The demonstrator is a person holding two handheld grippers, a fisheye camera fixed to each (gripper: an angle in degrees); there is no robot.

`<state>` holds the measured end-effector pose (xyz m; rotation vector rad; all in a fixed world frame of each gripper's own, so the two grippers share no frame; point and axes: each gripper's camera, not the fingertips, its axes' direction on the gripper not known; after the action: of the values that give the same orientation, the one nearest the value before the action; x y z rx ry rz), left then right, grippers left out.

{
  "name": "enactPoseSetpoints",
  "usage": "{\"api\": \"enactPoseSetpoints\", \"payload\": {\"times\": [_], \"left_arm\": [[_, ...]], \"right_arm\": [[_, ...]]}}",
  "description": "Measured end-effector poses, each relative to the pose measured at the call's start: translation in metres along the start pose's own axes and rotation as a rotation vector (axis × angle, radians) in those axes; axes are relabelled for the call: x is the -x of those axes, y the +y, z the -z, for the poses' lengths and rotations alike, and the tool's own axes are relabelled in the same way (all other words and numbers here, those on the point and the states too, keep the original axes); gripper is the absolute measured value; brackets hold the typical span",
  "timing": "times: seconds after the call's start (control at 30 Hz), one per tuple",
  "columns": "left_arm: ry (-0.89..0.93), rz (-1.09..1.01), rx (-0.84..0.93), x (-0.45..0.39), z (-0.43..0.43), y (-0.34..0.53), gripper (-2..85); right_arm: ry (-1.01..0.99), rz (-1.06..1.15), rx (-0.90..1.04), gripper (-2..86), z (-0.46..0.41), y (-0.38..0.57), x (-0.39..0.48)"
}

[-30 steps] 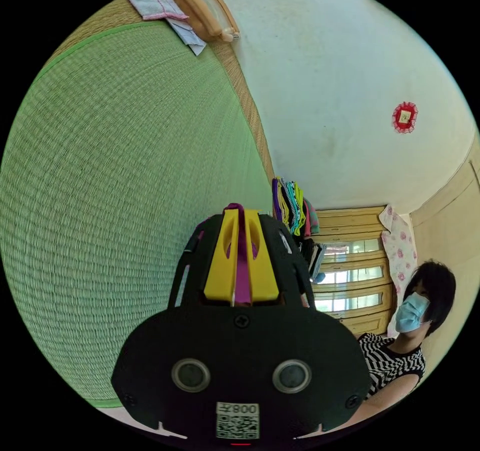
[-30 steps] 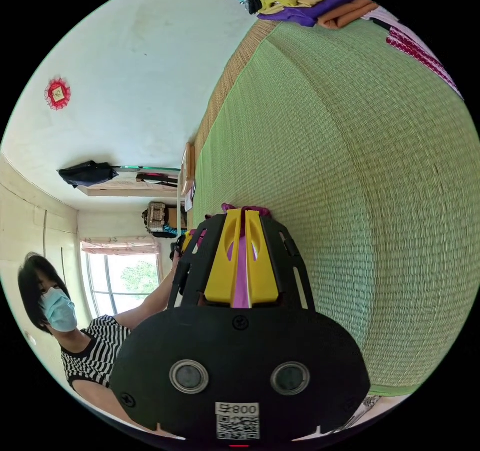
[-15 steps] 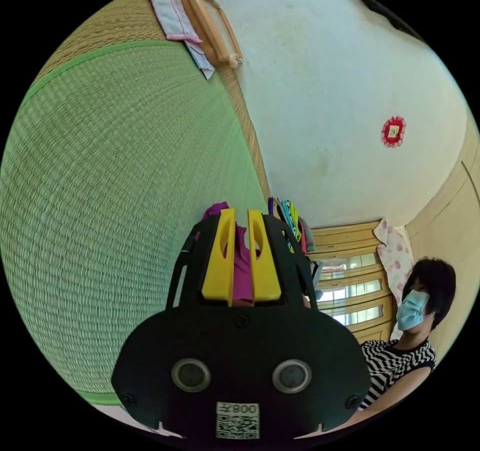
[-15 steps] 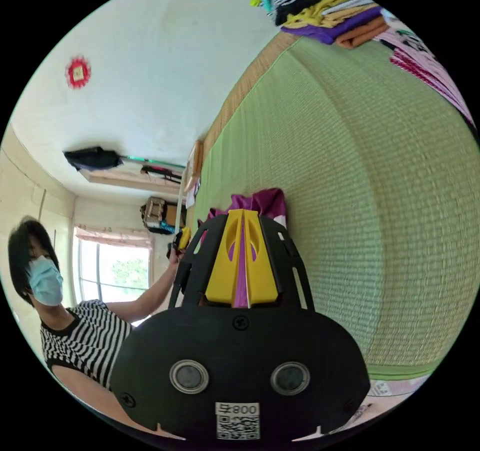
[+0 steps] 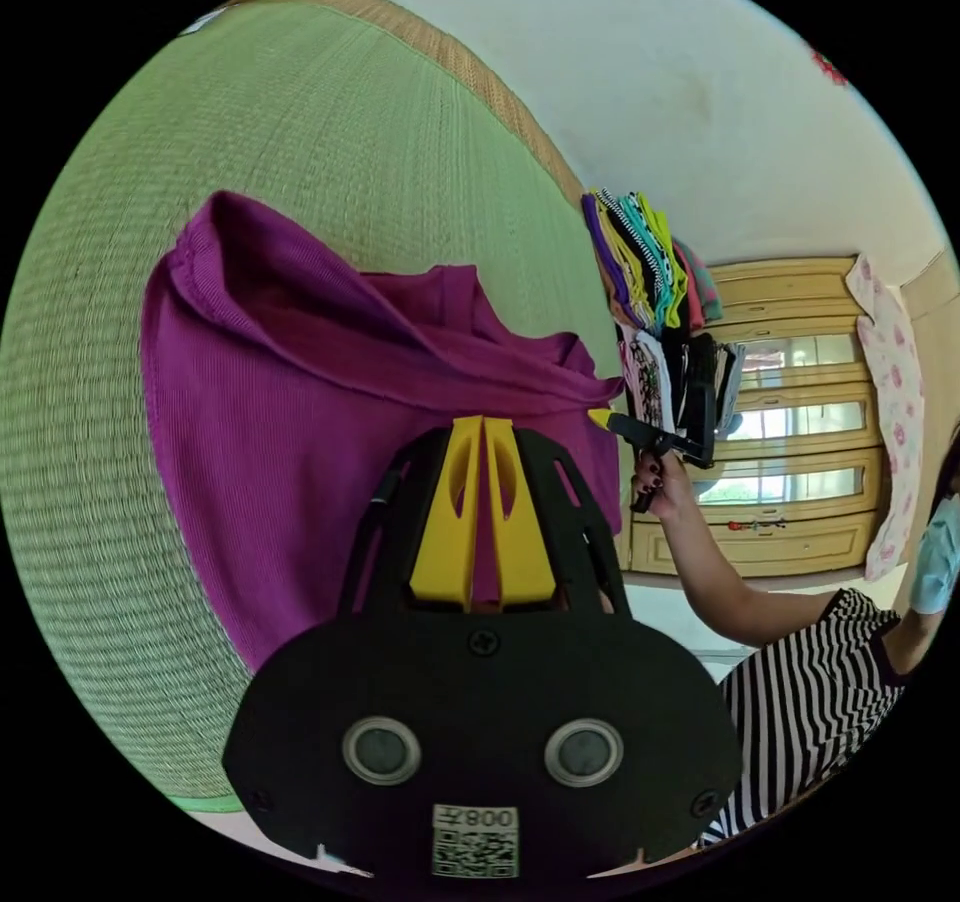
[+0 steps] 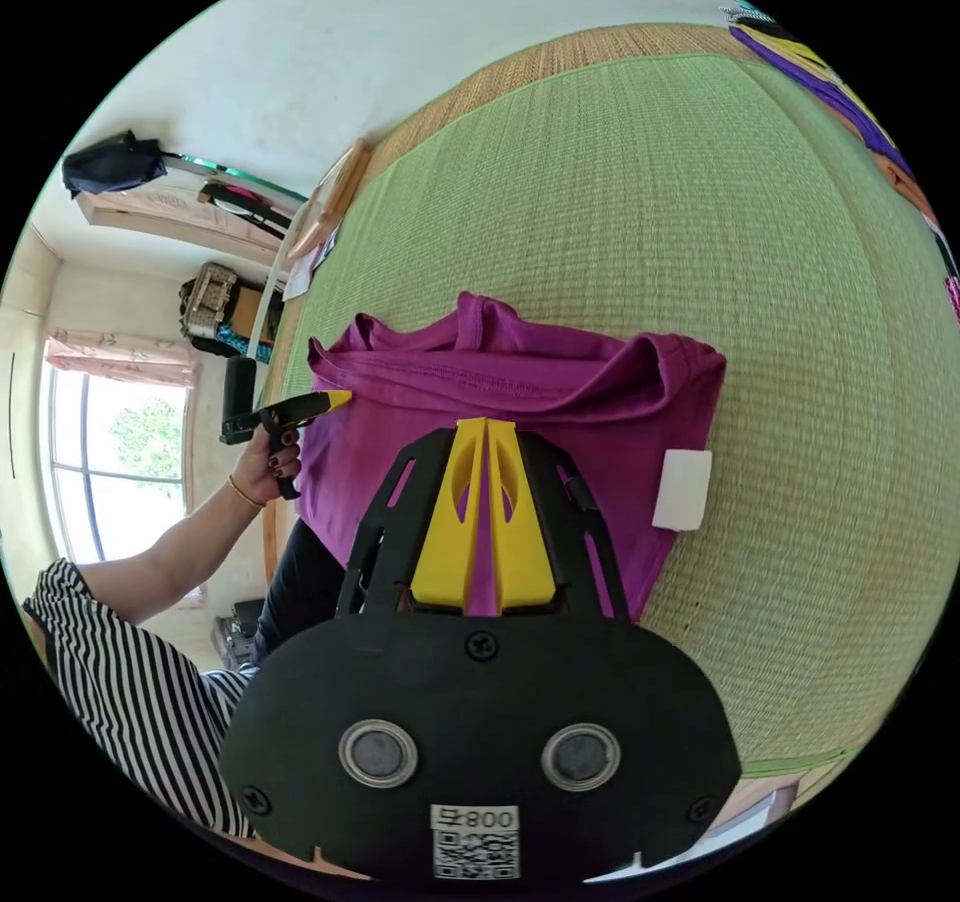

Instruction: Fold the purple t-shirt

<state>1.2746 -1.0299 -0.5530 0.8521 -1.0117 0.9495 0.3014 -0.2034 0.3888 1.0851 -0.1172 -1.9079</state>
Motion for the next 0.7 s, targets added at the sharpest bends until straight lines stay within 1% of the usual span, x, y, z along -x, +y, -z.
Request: {"api": "enactPoseSetpoints", "payload": {"times": [0.47, 0.7], "left_arm": [[-0.152, -0.06, -0.004, -0.024, 0.0, -0.039, 0.3], [-0.108, -0.01, -0.077, -0.017, 0.011, -0.049, 0.2]], "right_arm": [[0.055, 0.011, -0.058, 0.0, -0.003, -0.019, 0.018], [0.065, 0.008, -0.1, 0.0, 0.007, -0.03, 0.015]]}}
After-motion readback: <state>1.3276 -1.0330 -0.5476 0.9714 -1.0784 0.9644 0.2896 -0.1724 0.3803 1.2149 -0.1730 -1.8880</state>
